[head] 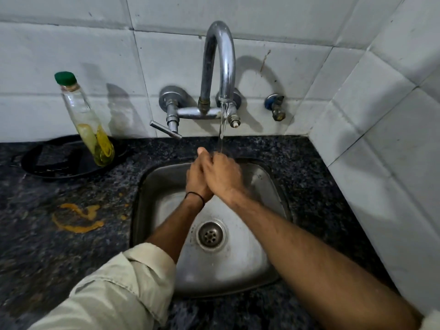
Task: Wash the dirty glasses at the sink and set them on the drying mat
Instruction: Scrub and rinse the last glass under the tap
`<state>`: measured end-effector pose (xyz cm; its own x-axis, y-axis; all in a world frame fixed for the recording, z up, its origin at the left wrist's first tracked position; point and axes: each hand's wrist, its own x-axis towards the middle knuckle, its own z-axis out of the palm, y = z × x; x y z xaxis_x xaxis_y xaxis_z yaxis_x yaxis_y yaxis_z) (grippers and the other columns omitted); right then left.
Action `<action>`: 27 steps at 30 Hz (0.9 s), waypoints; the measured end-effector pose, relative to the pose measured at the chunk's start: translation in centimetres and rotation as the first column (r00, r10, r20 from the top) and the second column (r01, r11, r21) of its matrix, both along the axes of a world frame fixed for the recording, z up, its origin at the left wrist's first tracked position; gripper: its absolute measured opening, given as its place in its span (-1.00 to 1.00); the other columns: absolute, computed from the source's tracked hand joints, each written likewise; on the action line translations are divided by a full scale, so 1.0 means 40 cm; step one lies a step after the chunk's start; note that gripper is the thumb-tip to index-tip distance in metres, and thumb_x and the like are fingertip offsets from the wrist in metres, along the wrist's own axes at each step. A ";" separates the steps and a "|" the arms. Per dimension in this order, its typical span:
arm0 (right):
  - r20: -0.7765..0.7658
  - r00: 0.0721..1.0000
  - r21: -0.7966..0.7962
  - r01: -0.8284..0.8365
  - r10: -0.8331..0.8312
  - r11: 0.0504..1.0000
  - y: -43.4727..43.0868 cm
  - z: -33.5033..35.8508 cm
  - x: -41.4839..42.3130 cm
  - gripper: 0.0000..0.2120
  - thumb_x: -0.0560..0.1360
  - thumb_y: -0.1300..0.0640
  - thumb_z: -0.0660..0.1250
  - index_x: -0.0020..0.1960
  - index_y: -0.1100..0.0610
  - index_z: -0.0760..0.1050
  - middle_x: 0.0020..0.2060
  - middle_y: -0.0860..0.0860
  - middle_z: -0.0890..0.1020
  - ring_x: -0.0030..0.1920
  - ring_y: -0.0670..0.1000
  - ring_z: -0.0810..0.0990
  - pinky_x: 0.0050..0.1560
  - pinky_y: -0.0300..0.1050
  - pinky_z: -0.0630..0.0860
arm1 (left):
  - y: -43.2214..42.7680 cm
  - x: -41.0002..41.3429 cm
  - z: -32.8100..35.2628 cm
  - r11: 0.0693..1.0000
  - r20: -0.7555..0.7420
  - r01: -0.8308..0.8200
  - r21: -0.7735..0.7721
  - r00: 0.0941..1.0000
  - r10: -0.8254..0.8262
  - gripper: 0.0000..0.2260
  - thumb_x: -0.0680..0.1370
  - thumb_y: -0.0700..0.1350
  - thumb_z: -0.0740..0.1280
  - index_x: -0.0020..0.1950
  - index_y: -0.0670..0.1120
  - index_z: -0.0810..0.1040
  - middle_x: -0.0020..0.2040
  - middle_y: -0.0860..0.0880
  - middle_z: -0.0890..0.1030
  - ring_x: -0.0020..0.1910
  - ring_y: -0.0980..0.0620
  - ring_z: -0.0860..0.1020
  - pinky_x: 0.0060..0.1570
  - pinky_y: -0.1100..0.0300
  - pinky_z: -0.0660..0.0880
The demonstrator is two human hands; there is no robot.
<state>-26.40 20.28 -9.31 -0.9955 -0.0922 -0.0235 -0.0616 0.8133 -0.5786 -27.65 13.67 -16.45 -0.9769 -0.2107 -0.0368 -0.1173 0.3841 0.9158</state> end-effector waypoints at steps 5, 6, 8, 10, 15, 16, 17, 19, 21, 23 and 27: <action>0.129 0.873 0.154 -0.486 0.470 0.860 0.087 0.001 0.014 -0.82 0.59 0.16 0.19 0.13 0.10 0.52 0.03 0.09 0.61 0.00 0.08 0.57 -0.02 -0.06 0.40 | -0.043 0.028 -0.003 0.958 -0.052 0.156 0.242 0.988 -0.147 -0.81 0.47 -0.40 0.35 0.03 -0.21 0.49 -0.14 -0.03 0.60 -0.21 0.24 0.57 -0.10 0.31 0.51; 0.158 0.796 0.299 -0.603 0.585 0.740 0.123 0.006 -0.003 -0.74 0.55 0.21 0.22 0.20 0.06 0.51 0.13 0.06 0.59 0.11 0.07 0.55 0.10 -0.01 0.40 | -0.054 0.034 -0.001 0.938 -0.062 0.201 0.282 0.980 -0.192 -0.70 0.39 -0.38 0.45 0.08 -0.23 0.50 -0.07 -0.07 0.64 -0.12 0.15 0.62 -0.04 0.26 0.55; 0.239 0.677 0.564 -0.680 0.696 0.468 0.161 0.030 -0.030 -0.59 0.49 0.29 0.27 0.29 -0.01 0.48 0.27 -0.05 0.55 0.30 0.00 0.47 0.44 0.13 0.21 | -0.062 0.038 -0.013 0.943 -0.030 0.247 0.222 0.969 -0.247 -0.51 0.26 -0.29 0.57 0.14 -0.13 0.52 0.02 -0.03 0.67 0.01 0.03 0.65 0.04 0.17 0.58; 0.289 0.662 0.611 -0.683 0.691 0.399 0.152 0.042 -0.034 -0.64 0.50 0.28 0.28 0.26 0.03 0.50 0.25 -0.02 0.55 0.31 0.02 0.46 0.52 0.14 0.09 | -0.041 0.049 -0.009 0.952 -0.011 0.253 0.173 0.967 -0.255 -0.48 0.24 -0.27 0.60 0.13 -0.05 0.53 0.02 0.05 0.67 0.03 0.12 0.64 0.05 0.25 0.57; 0.394 0.832 0.335 -0.526 0.391 0.782 0.074 0.016 -0.018 -0.79 0.47 0.34 0.27 0.00 0.11 0.59 -0.10 0.05 0.60 0.01 0.10 0.57 -0.11 -0.11 0.42 | -0.002 0.063 -0.025 0.983 -0.063 0.182 0.039 0.982 -0.179 -0.67 0.35 -0.25 0.54 0.04 -0.06 0.54 -0.11 0.09 0.63 -0.14 0.28 0.58 -0.08 0.39 0.55; 0.360 0.865 0.274 -0.457 0.351 0.846 0.065 0.004 -0.011 -0.81 0.49 0.32 0.24 -0.09 0.10 0.58 -0.15 0.05 0.61 -0.06 0.10 0.58 -0.19 -0.14 0.40 | -0.005 0.063 -0.028 0.991 -0.058 0.131 0.035 0.990 -0.129 -0.73 0.39 -0.23 0.51 0.03 -0.08 0.55 -0.13 0.09 0.63 -0.11 0.20 0.60 -0.09 0.36 0.57; 0.304 0.897 0.183 -0.387 0.322 0.904 0.059 -0.009 -0.004 -0.81 0.51 0.30 0.22 -0.14 0.11 0.57 -0.16 0.07 0.62 -0.09 0.10 0.60 -0.20 -0.15 0.39 | -0.011 0.064 -0.033 0.995 -0.049 0.081 0.060 0.996 -0.079 -0.78 0.42 -0.24 0.46 0.03 -0.09 0.55 -0.11 0.05 0.65 -0.07 0.09 0.63 -0.06 0.26 0.60; 0.187 0.929 -0.033 -0.319 0.319 0.947 0.060 -0.032 0.022 -0.83 0.50 0.30 0.23 -0.15 0.15 0.57 -0.16 0.06 0.63 -0.12 0.06 0.60 -0.15 -0.16 0.40 | -0.020 0.066 -0.027 0.988 -0.041 0.022 0.153 0.999 -0.016 -0.79 0.43 -0.24 0.39 0.04 -0.07 0.57 -0.10 0.01 0.66 -0.01 -0.03 0.64 0.00 0.08 0.60; 0.068 0.903 -0.025 -0.424 0.424 0.906 0.090 -0.044 0.034 -0.80 0.45 0.26 0.24 -0.07 0.07 0.61 -0.12 -0.06 0.62 -0.05 -0.04 0.57 0.05 -0.13 0.44 | -0.031 0.070 -0.012 0.977 -0.047 0.029 0.212 0.999 -0.020 -0.74 0.36 -0.16 0.40 0.03 -0.02 0.58 -0.10 0.04 0.67 -0.02 0.02 0.64 -0.01 0.14 0.59; -0.032 0.859 0.123 -0.503 0.511 0.855 0.132 -0.048 0.026 -0.77 0.44 0.13 0.23 -0.03 -0.05 0.62 -0.11 -0.16 0.60 -0.01 -0.14 0.51 0.27 -0.06 0.34 | -0.035 0.072 -0.001 0.982 -0.042 0.059 0.180 0.998 -0.052 -0.72 0.33 -0.01 0.39 0.03 0.03 0.57 -0.09 0.07 0.67 -0.03 0.08 0.63 0.00 0.16 0.57; 0.077 0.963 -0.162 -0.242 0.257 0.957 0.101 -0.031 0.033 -0.59 0.58 -0.17 0.22 -0.37 -0.01 0.46 -0.41 -0.15 0.54 -0.36 -0.17 0.51 -0.25 -0.20 0.41 | 0.011 0.093 0.012 0.987 -0.028 -0.094 -0.129 0.995 0.091 -0.80 0.40 0.16 0.19 -0.08 0.12 0.46 -0.16 0.13 0.59 -0.03 0.02 0.58 0.06 -0.02 0.48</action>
<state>-25.08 24.31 -10.55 -0.9339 -0.3472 -0.0850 -0.1895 0.6824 -0.7060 -23.94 14.10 -15.96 -0.9533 -0.3014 0.0181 -0.1380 0.4882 0.8618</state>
